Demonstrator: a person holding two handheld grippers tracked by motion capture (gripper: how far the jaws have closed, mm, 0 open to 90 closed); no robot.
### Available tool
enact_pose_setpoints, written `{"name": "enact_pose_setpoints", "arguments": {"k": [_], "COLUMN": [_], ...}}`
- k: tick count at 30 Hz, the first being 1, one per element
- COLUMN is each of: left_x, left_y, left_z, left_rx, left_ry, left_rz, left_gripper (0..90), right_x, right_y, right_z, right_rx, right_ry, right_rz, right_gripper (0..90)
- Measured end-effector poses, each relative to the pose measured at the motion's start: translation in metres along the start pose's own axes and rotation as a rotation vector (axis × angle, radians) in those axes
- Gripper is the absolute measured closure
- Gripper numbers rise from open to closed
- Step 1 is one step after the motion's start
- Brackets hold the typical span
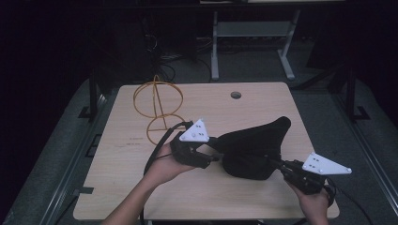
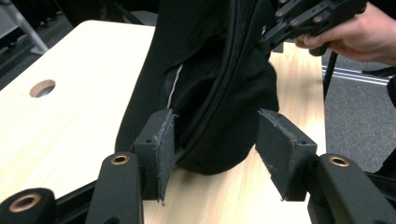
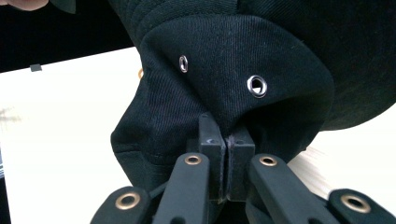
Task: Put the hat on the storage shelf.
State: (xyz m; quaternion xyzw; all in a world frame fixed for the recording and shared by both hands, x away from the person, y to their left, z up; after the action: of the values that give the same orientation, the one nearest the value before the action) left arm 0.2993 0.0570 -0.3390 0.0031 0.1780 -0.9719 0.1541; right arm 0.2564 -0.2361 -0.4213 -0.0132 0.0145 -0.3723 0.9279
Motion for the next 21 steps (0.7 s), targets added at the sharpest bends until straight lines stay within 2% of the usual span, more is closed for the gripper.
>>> {"name": "enact_pose_setpoints", "arguments": {"k": [9,13,21], "left_x": [-0.006,-0.009,-0.015], "left_y": [-0.015,-0.023,-0.039], "left_z": [-0.006,-0.01,-0.027], "left_rx": [0.007,0.013,0.011], "left_ry": [-0.006,-0.02,-0.048], "left_rz": [0.028,0.048,0.082], "left_gripper": [42.5,41.1,38.8], "right_x": [-0.001,0.0,0.005], "right_y": [0.0,-0.001,-0.002], "right_z": [0.012,0.016,0.03], "right_rx": [0.0,0.001,0.014], "right_ry": [-0.028,-0.038,-0.052], "right_rz": [0.017,0.023,0.03], "right_gripper": [87.8,87.8,88.0]}}
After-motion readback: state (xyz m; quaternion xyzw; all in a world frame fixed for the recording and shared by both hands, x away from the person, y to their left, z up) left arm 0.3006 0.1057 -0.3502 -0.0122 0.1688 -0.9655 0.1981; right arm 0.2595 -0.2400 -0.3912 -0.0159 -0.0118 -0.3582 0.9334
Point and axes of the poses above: each handheld gripper's, and its own axes: y roughly forward along the jaws, z roughly out of its top, x roughly to its right, the point moved 4 cm from there along y, roughly forward along the jaws, and after that the axes turned 15 degrees about x, right-handed, at the moved point
